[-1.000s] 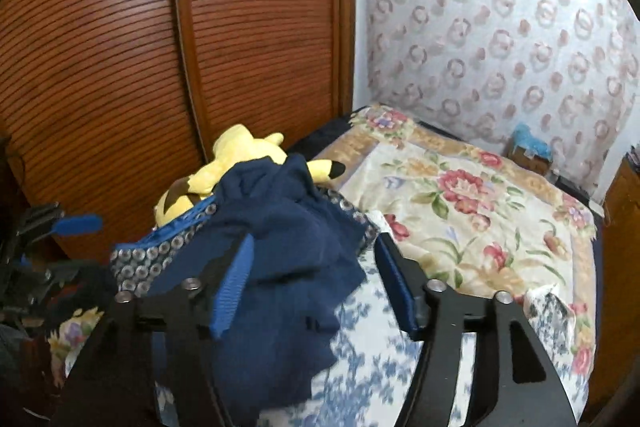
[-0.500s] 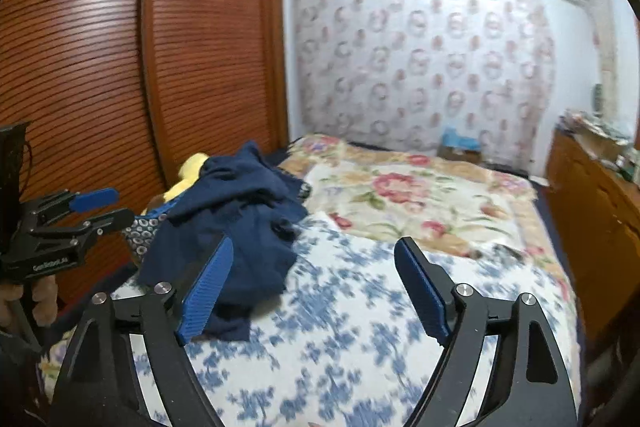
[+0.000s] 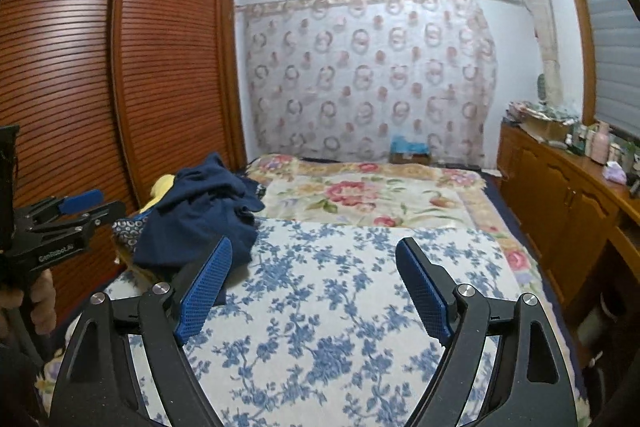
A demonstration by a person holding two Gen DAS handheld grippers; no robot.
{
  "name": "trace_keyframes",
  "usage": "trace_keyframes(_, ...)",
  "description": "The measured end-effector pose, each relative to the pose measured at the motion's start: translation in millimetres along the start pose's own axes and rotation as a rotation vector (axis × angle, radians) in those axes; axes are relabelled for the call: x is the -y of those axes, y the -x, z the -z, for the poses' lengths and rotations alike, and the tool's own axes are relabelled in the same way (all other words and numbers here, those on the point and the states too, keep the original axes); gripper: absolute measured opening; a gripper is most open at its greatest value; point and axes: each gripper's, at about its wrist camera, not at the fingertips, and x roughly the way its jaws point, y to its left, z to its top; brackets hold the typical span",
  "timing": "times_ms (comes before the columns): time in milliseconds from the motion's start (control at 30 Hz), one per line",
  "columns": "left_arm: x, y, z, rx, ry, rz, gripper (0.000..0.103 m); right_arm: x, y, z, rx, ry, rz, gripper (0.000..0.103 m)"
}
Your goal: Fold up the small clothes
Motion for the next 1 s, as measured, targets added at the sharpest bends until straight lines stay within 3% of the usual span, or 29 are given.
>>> trace_keyframes(1000, 10, 5, 6, -0.001, -0.002, -0.008, 0.056, 13, 6, 8, 0.001, -0.026, 0.022, 0.086)
